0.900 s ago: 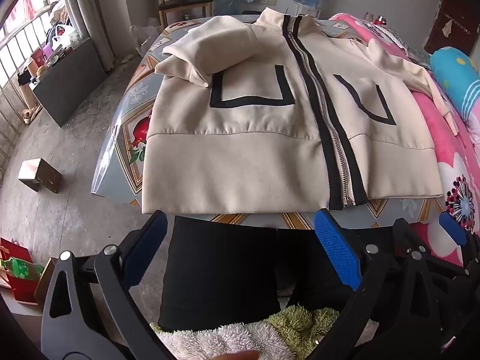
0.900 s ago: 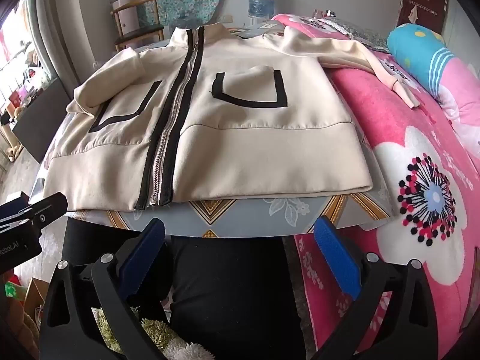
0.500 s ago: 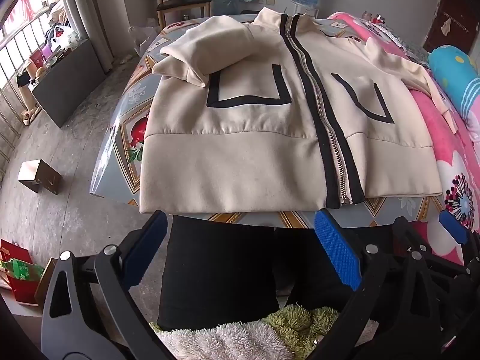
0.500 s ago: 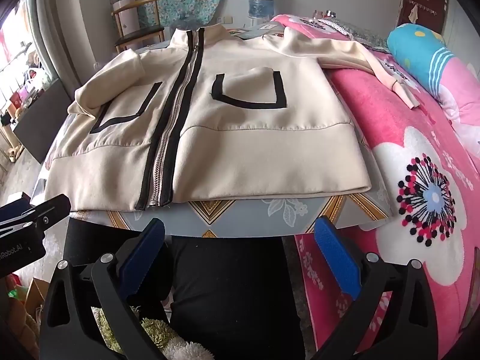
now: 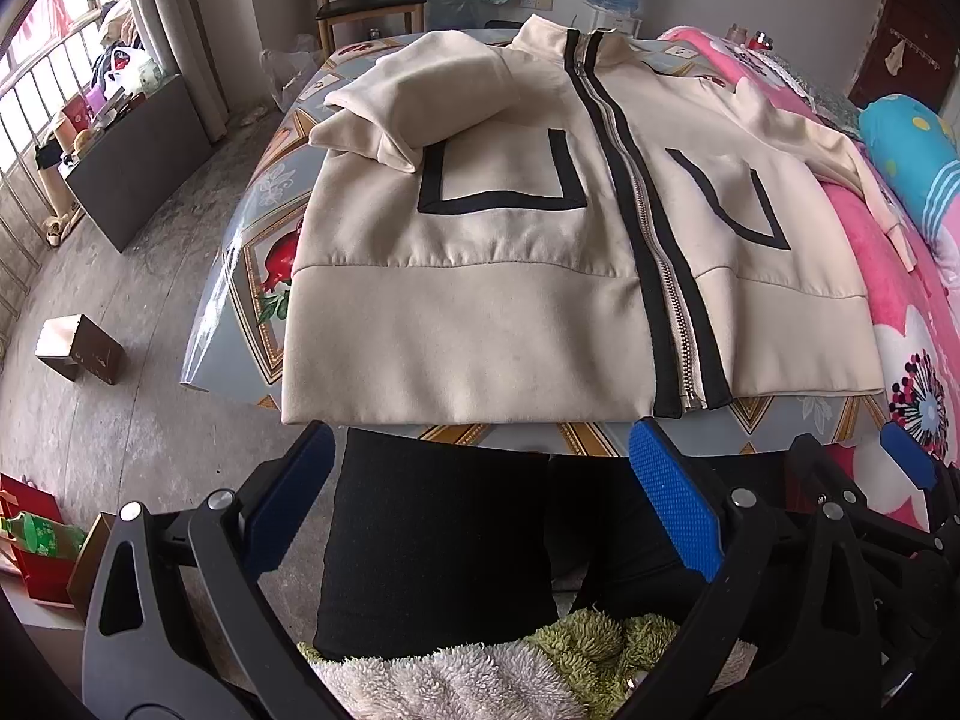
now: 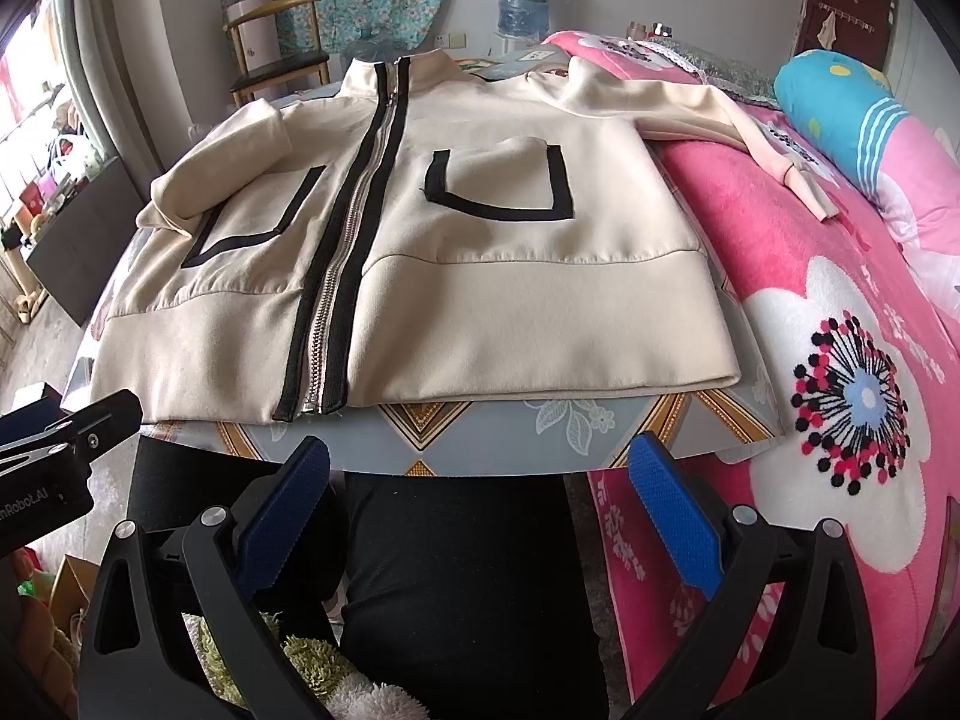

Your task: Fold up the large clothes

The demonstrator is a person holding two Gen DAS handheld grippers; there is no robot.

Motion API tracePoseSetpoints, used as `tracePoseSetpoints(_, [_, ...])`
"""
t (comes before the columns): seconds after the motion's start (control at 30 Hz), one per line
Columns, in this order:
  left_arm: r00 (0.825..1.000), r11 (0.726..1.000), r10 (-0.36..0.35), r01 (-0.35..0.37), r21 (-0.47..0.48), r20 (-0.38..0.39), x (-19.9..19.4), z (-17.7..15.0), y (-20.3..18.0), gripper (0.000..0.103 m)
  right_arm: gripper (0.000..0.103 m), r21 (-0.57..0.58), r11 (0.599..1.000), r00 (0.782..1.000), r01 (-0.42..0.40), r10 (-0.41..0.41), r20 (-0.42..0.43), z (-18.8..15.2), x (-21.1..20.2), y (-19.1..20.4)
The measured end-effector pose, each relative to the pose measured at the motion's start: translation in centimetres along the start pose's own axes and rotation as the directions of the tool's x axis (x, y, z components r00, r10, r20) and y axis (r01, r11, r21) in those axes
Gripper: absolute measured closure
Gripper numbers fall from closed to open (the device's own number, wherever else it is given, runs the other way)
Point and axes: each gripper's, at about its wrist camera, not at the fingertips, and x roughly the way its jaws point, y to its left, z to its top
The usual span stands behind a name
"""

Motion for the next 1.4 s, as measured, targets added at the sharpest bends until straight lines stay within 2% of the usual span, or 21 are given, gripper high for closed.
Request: tracePoseSetpoints(1.4, [1.000,1.000,0.012,-0.012,-0.012,0.005,0.07,0.42,0.90,0.008,0.006,-0.014,1.000,1.000,0.008,-0.008,0.027,0.59,-0.58,0.31])
